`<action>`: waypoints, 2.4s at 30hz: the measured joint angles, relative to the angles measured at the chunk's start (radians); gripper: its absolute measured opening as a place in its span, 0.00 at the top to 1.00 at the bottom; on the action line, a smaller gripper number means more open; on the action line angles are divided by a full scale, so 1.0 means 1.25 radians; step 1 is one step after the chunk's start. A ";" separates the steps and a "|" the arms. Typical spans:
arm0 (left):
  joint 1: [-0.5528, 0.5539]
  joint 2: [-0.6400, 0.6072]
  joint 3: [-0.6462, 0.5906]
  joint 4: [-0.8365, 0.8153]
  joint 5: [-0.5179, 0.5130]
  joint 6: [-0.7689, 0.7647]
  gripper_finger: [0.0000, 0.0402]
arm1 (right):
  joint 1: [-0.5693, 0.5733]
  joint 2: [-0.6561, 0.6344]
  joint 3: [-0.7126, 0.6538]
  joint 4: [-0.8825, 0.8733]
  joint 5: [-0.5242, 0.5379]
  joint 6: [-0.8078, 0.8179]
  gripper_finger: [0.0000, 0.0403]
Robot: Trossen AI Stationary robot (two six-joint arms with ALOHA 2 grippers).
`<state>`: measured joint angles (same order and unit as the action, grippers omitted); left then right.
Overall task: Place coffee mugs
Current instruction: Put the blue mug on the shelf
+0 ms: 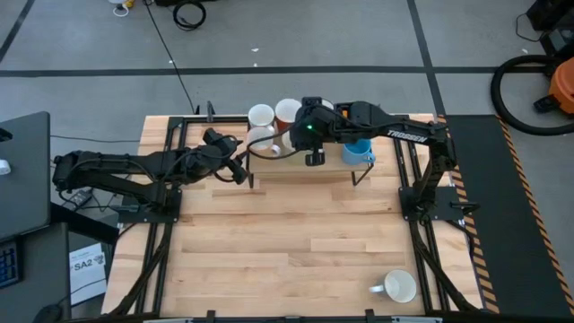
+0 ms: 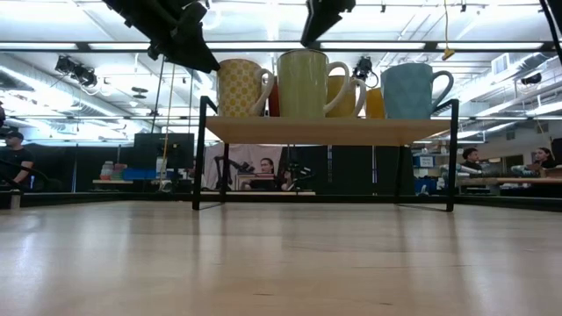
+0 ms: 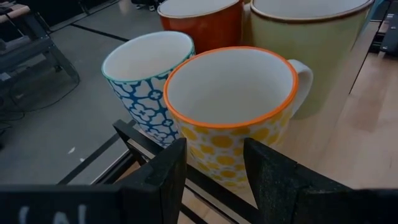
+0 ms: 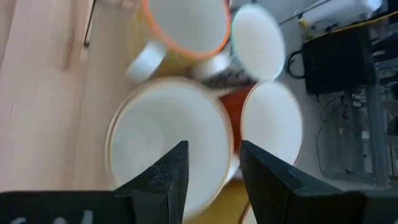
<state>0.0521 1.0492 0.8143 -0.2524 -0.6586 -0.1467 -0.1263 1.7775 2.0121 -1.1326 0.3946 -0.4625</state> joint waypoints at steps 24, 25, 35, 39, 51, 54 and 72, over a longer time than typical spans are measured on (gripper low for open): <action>0.000 0.000 0.000 -0.003 0.001 0.000 0.58 | -0.001 0.001 0.000 -0.191 0.024 0.082 0.63; 0.000 0.000 0.000 -0.003 0.001 0.000 0.58 | -0.001 0.001 0.000 -0.199 0.023 0.082 0.63; 0.000 0.000 0.000 -0.003 0.001 0.000 0.58 | -0.001 0.003 0.000 -0.192 -0.064 0.082 0.63; 0.000 0.000 0.000 -0.003 0.001 0.000 0.58 | -0.001 0.004 0.000 -0.155 -0.064 0.083 0.63; 0.000 0.000 0.000 -0.003 0.001 0.000 0.58 | -0.005 0.004 0.000 -0.069 -0.064 0.081 0.63; 0.000 0.000 0.000 -0.003 0.001 0.000 0.58 | -0.006 0.004 0.000 -0.052 -0.063 0.081 0.63; -0.121 -0.053 -0.001 -0.016 0.002 -0.038 0.58 | 0.141 0.001 0.000 -0.076 -0.064 0.081 0.63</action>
<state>-0.0995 0.9830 0.8131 -0.2719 -0.6562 -0.1947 0.0503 1.7790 2.0125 -1.2273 0.3149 -0.3611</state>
